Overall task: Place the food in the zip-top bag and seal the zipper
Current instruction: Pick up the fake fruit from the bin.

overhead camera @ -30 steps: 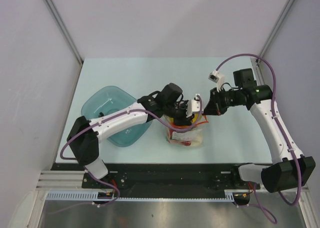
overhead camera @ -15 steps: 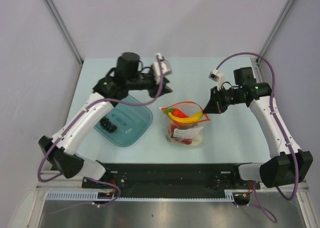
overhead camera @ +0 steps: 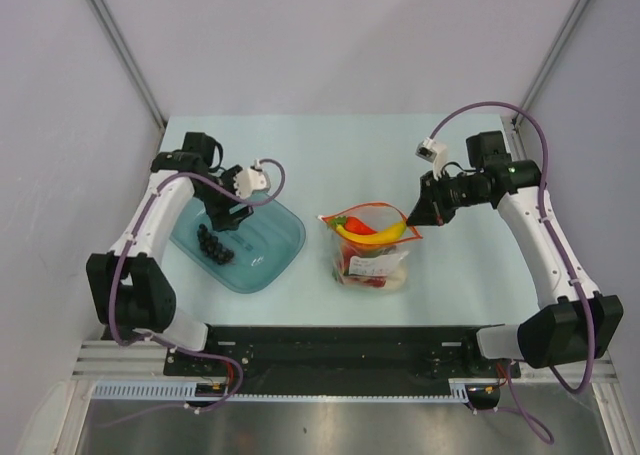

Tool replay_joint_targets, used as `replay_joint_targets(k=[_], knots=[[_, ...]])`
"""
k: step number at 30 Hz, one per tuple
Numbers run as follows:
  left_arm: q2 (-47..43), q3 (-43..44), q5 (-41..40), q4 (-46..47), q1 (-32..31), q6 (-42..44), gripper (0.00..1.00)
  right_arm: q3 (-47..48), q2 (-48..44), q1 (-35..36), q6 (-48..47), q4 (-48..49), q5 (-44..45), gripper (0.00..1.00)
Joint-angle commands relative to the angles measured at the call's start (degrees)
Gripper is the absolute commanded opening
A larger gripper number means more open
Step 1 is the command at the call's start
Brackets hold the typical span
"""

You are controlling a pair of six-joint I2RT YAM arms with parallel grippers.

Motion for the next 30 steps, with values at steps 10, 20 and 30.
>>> replay_joint_targets(k=[10, 20, 30], knots=[[3.58, -13.57, -14.33, -2.04, 1.02, 39.76, 0.88, 1.98, 1.47, -0.16, -0.72, -0.68, 0.09, 0.00], [9.74, -20.34, -11.80, 12.55, 0.76, 40.04, 0.65, 2.95, 3.58, -0.08, 0.42, 0.03, 0.09, 0.00], [4.74, -7.79, 2.34, -1.74, -3.10, 29.93, 0.00, 3.39, 3.58, -0.43, -0.81, -0.94, 0.18, 0.00]])
